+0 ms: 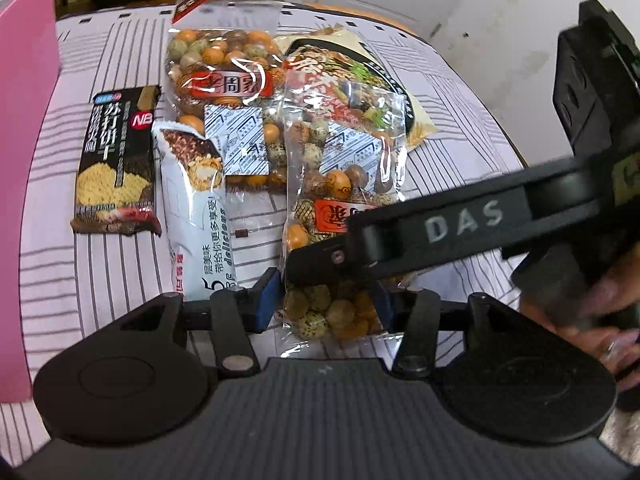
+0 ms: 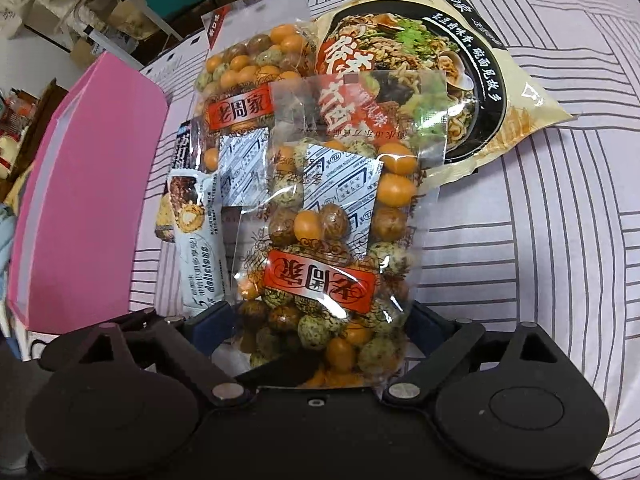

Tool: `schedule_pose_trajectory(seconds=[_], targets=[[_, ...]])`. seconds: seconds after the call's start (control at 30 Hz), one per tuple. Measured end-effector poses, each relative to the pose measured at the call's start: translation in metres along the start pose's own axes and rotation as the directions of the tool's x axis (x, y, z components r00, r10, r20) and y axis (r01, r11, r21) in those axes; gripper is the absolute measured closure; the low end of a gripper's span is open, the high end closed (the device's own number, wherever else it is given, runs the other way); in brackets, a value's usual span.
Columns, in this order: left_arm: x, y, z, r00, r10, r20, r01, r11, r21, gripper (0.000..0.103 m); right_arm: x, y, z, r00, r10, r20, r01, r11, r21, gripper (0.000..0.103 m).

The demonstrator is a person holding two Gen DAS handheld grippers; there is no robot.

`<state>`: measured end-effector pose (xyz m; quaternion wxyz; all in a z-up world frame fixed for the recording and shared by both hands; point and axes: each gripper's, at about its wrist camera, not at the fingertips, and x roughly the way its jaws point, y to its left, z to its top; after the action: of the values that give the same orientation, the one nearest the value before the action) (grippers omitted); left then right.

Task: Organize snacks
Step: 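Close the left tool on the quail egg bag while the right tool grips it too, then lift the quail egg bag with both tools and carry it over the pink box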

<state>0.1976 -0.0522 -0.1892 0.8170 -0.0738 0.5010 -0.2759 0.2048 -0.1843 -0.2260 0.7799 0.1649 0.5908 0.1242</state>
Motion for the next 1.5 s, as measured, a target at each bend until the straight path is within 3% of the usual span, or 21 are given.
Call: schedule_pose_trajectory(seconds=[0.3, 0.5, 0.77, 1.13, 1.3, 1.5], targets=[[-0.005, -0.008, -0.006, 1.000, -0.001, -0.008, 0.001, 1.000, -0.011, 0.057, -0.012, 0.005, -0.014, 0.999, -0.037, 0.008, 0.038, 0.998, -0.049, 0.015], [-0.017, -0.015, -0.015, 0.998, -0.008, -0.065, 0.007, 1.000, -0.022, 0.057, -0.022, 0.004, -0.026, 0.998, -0.004, -0.057, 0.003, 1.000, -0.022, 0.015], [-0.049, -0.030, -0.026, 0.994, 0.012, -0.105, -0.010, 1.000, 0.016, 0.058, -0.049, 0.023, -0.056, 0.999, 0.045, -0.025, -0.047, 0.995, -0.083, 0.015], [-0.132, -0.044, -0.053, 0.999, 0.027, -0.029, -0.025, 0.998, 0.064, 0.058, -0.097, 0.065, -0.087, 0.988, 0.154, 0.029, -0.146, 0.973, -0.176, 0.015], [-0.169, -0.046, -0.059, 0.999, 0.042, 0.006, -0.042, 0.991, 0.123, 0.058, -0.116, 0.096, -0.089, 0.982, 0.184, 0.043, -0.169, 0.956, -0.240, 0.015], [-0.219, -0.031, -0.059, 0.997, 0.033, 0.063, -0.040, 0.993, 0.109, 0.058, -0.129, 0.138, -0.082, 0.973, 0.227, 0.036, -0.203, 0.923, -0.327, 0.015]])
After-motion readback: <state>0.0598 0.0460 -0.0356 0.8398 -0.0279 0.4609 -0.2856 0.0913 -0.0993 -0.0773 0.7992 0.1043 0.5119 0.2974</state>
